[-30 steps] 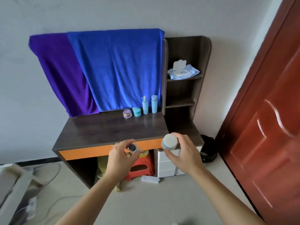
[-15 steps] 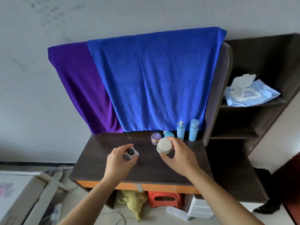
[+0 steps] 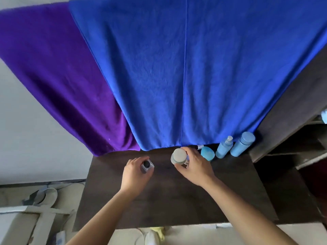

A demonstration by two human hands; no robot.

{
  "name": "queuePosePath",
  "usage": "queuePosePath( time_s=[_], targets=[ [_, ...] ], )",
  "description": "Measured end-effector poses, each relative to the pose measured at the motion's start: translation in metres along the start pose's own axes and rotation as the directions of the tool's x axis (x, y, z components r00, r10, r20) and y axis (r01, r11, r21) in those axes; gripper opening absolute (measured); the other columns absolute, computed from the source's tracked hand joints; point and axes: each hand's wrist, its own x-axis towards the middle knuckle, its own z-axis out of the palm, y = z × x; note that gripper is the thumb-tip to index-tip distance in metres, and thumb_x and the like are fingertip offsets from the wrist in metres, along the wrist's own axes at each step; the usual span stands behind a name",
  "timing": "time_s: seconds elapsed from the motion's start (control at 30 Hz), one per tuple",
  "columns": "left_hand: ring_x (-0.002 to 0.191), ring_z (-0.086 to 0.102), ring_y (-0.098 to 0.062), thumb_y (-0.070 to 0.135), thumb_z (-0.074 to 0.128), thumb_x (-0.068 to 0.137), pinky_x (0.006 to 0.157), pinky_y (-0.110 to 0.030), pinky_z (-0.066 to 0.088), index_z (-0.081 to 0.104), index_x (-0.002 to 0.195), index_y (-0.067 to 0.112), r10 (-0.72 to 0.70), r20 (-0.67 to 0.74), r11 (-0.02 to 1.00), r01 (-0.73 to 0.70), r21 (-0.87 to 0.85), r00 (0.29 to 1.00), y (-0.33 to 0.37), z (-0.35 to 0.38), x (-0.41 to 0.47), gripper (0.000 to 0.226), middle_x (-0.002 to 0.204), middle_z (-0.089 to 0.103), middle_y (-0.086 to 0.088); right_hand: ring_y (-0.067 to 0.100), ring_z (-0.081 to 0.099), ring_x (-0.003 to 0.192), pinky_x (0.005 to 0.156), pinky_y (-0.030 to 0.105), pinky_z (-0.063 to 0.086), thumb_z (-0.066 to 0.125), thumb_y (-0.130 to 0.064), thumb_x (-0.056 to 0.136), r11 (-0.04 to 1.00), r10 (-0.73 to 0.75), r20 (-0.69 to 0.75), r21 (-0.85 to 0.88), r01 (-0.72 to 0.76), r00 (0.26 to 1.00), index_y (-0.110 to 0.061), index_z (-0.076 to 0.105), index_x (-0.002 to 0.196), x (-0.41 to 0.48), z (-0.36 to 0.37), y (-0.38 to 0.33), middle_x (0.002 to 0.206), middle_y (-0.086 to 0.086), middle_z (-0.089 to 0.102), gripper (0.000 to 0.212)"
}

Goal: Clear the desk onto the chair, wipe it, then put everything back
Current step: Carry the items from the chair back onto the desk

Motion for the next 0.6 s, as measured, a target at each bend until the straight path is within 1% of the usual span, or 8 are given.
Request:
queuePosePath(
  time_s=[0.07, 0.13, 0.23, 0.33, 0.4, 0.5, 0.6],
  targets=[
    [0.089, 0.053, -0.008, 0.032, 0.072, 0.078, 0.079, -0.019, 0.039, 0.072, 0.102, 0.029, 0.027, 0.082, 1.000, -0.026, -0.007, 0.996, -0.023, 0.014, 0.027, 0.024, 0.091, 0.068, 0.016, 0.017, 0.053, 0.122, 0.087, 0.040, 0.054, 0.068, -0.055, 0.080, 0.997, 0.070, 0.017, -0.041, -0.070, 0.997, -0.030, 0.046, 0.134, 0.015, 0.022, -0.001, 0.128, -0.009, 0.056, 0.063],
    [0.090, 0.054, -0.012, 0.032, 0.071, 0.078, 0.079, -0.019, 0.040, 0.072, 0.101, 0.028, 0.056, 0.146, 0.998, -0.057, 0.001, 0.988, -0.042, 0.030, 0.051, 0.024, 0.091, 0.069, 0.013, 0.019, 0.049, 0.127, 0.086, 0.039, 0.054, 0.068, -0.054, 0.081, 0.990, 0.116, 0.009, -0.086, -0.114, 0.993, -0.028, 0.045, 0.135, 0.029, 0.045, -0.001, 0.130, -0.007, 0.056, 0.064],
    [0.093, 0.056, -0.017, 0.029, 0.074, 0.078, 0.081, -0.017, 0.036, 0.073, 0.107, 0.023, 0.035, 0.216, 0.999, -0.034, -0.009, 0.976, -0.069, 0.058, 0.077, 0.029, 0.093, 0.071, 0.007, 0.021, 0.055, 0.118, 0.078, 0.038, 0.051, 0.068, -0.050, 0.083, 0.974, 0.196, -0.005, -0.116, -0.195, 0.981, -0.026, 0.045, 0.136, 0.042, 0.081, 0.000, 0.129, -0.003, 0.057, 0.063],
    [0.097, 0.056, -0.019, 0.026, 0.076, 0.078, 0.080, -0.015, 0.034, 0.072, 0.111, 0.022, 0.020, 0.282, 1.000, -0.013, -0.027, 0.959, -0.088, 0.084, 0.088, 0.033, 0.095, 0.071, 0.005, 0.023, 0.059, 0.115, 0.078, 0.040, 0.053, 0.064, -0.048, 0.088, 0.955, 0.272, 0.042, -0.136, -0.264, 0.961, -0.024, 0.041, 0.140, 0.046, 0.113, 0.006, 0.131, -0.001, 0.055, 0.062],
    [0.100, 0.056, -0.021, 0.025, 0.075, 0.080, 0.081, -0.016, 0.034, 0.072, 0.114, 0.022, 0.013, 0.303, 0.999, -0.003, -0.033, 0.953, -0.096, 0.098, 0.093, 0.034, 0.096, 0.071, 0.004, 0.024, 0.060, 0.113, 0.078, 0.041, 0.055, 0.063, -0.046, 0.090, 0.945, 0.302, 0.038, -0.139, -0.295, 0.952, -0.023, 0.039, 0.142, 0.050, 0.126, 0.011, 0.132, 0.000, 0.055, 0.062],
    [0.108, 0.055, -0.026, 0.022, 0.074, 0.083, 0.087, -0.020, 0.036, 0.069, 0.121, 0.017, 0.015, 0.330, 0.999, -0.004, -0.034, 0.944, -0.101, 0.114, 0.098, 0.039, 0.108, 0.071, -0.001, 0.025, 0.061, 0.112, 0.076, 0.040, 0.054, 0.063, -0.044, 0.091, 0.936, 0.331, 0.017, -0.137, -0.326, 0.944, -0.021, 0.038, 0.145, 0.054, 0.140, 0.017, 0.132, 0.001, 0.054, 0.064],
    [0.109, 0.053, -0.030, 0.019, 0.073, 0.085, 0.094, -0.031, 0.043, 0.065, 0.128, 0.013, 0.022, 0.342, 0.999, -0.012, -0.033, 0.940, -0.099, 0.117, 0.093, 0.043, 0.116, 0.069, -0.004, 0.026, 0.061, 0.113, 0.075, 0.041, 0.053, 0.063, -0.043, 0.091, 0.934, 0.336, 0.019, -0.140, -0.330, 0.942, -0.021, 0.035, 0.148, 0.056, 0.144, 0.021, 0.137, 0.003, 0.051, 0.067]
  ],
)
